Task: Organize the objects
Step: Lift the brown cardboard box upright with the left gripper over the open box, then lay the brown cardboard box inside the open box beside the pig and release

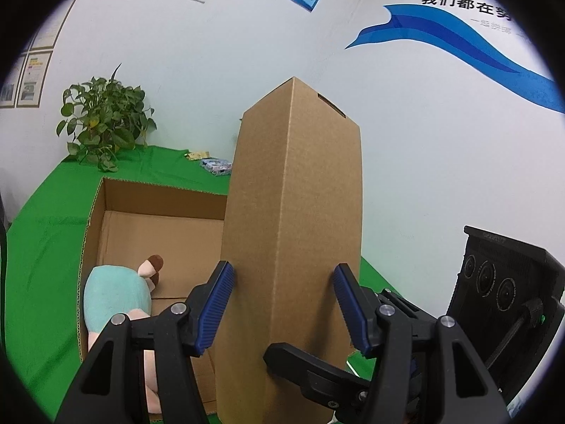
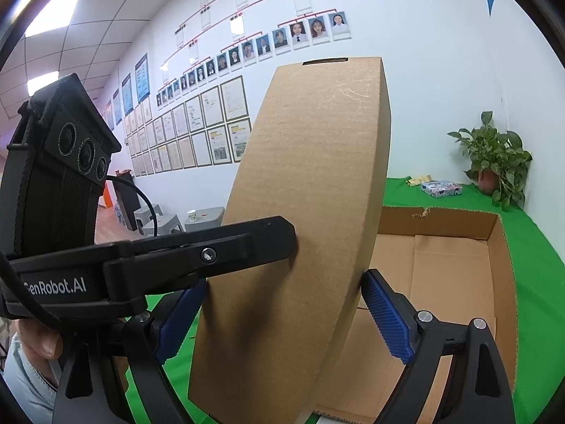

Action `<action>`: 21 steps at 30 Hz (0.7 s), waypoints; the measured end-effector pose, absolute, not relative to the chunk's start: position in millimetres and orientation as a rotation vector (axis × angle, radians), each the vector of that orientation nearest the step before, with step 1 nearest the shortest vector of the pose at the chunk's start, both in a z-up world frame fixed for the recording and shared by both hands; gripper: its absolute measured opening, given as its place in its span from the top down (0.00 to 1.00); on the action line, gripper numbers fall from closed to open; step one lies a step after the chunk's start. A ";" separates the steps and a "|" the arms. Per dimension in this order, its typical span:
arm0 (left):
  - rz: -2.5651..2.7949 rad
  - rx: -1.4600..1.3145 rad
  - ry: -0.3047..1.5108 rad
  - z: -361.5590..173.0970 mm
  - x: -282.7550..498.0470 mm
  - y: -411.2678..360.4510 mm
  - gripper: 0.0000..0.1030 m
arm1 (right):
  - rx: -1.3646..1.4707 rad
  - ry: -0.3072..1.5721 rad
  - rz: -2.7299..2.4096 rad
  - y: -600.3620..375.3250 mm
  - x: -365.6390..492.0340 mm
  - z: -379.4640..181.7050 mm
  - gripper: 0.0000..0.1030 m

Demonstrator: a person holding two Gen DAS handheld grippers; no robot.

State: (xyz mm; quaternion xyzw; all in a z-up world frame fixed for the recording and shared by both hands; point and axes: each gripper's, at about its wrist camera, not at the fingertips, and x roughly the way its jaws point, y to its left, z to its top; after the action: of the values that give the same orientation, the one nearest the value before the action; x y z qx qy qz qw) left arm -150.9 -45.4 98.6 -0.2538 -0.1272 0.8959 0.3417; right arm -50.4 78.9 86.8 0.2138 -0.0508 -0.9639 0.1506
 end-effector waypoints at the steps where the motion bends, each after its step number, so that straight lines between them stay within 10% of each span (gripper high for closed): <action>1: 2.332 -0.675 -0.334 95.0 -154.8 -44.9 0.45 | 0.624 -0.156 -2.762 81.6 -58.7 82.0 0.14; 21: 2.321 -1.067 -0.414 -5.8 -230.7 -52.7 0.45 | 0.897 -0.282 -2.681 100.7 -177.8 -61.5 0.25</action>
State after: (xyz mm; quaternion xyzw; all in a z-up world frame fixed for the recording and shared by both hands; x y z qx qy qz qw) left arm -230.7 -52.7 -5.8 -0.3965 -0.1538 0.8628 0.2732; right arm -177.8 100.7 -61.5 0.3123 -0.0981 -0.9330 0.1496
